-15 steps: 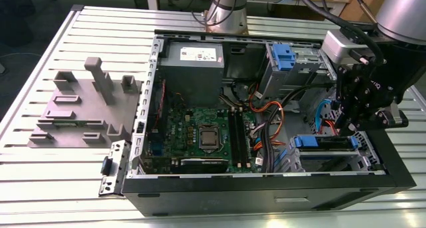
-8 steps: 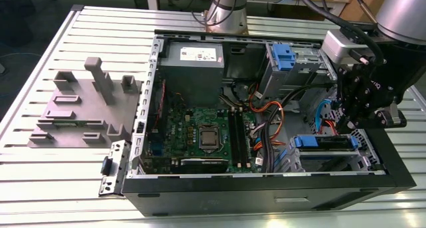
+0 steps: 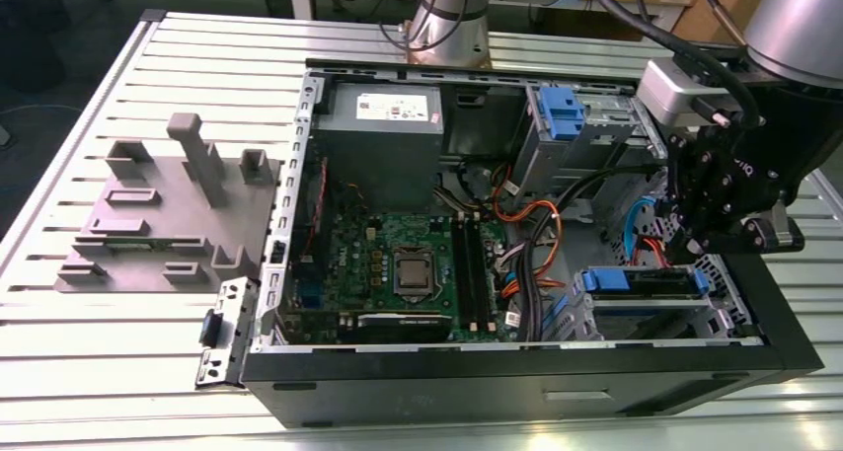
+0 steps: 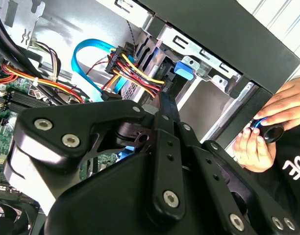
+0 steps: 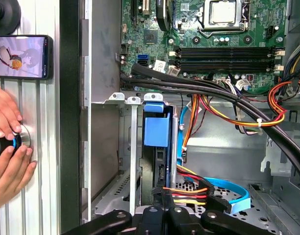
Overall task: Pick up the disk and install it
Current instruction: 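Insert the first disk wire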
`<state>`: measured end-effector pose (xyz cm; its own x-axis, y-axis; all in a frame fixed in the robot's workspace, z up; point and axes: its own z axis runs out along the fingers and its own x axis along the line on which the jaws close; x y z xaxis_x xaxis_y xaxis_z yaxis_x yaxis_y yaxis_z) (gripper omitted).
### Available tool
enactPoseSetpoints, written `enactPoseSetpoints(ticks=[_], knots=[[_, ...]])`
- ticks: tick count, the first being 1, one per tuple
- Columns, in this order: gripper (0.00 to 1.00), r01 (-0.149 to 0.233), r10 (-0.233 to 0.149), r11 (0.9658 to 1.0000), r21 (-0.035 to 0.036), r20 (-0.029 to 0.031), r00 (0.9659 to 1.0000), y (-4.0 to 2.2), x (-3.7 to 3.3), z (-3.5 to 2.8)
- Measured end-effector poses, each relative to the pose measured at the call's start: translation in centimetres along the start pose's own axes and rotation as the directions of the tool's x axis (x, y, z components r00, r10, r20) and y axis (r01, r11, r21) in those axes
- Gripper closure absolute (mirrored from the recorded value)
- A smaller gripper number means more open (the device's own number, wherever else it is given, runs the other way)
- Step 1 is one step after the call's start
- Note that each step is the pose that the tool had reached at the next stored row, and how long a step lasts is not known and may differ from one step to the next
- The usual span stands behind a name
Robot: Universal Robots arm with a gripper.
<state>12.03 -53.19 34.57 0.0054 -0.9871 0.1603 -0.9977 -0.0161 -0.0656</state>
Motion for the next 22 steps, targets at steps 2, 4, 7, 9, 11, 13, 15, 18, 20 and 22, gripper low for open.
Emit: enactPoseSetpoints(ticks=[2, 4, 7, 9, 11, 13, 15, 18, 20, 22], knots=[[0.89, 0.000, 0.000, 1.0000, 0.0000, 0.0000, 1.0000, 0.00, 0.00, 0.00], [0.89, 0.000, 0.000, 1.0000, 0.0001, 0.0000, 1.0000, 0.00, 0.00, 0.00], [0.89, 0.000, 0.000, 1.0000, 0.0000, 0.0001, 1.0000, 0.00, 0.00, -0.01], [0.89, 0.000, 0.000, 1.0000, 0.0000, 0.0000, 1.0000, 0.00, 0.00, -0.01], [0.89, 0.000, 0.000, 1.0000, -0.0001, -0.0002, 1.0000, 0.07, 0.00, -0.03], [0.89, 0.000, 0.000, 1.0000, 0.0000, -0.0002, 1.0000, 0.42, 0.00, -0.05], [0.89, 0.000, 0.000, 1.0000, -0.0001, -0.0001, 1.0000, 0.79, 0.00, -0.06], [0.89, 0.000, 0.000, 1.0000, -0.0001, -0.0001, 1.0000, 0.95, 0.00, -0.20], [0.89, 0.000, 0.000, 1.0000, 0.0000, 0.0000, 1.0000, 0.97, -0.01, -0.44], [0.89, 0.000, 0.000, 1.0000, -0.0001, 0.0001, 1.0000, 0.96, -0.03, -0.76]])
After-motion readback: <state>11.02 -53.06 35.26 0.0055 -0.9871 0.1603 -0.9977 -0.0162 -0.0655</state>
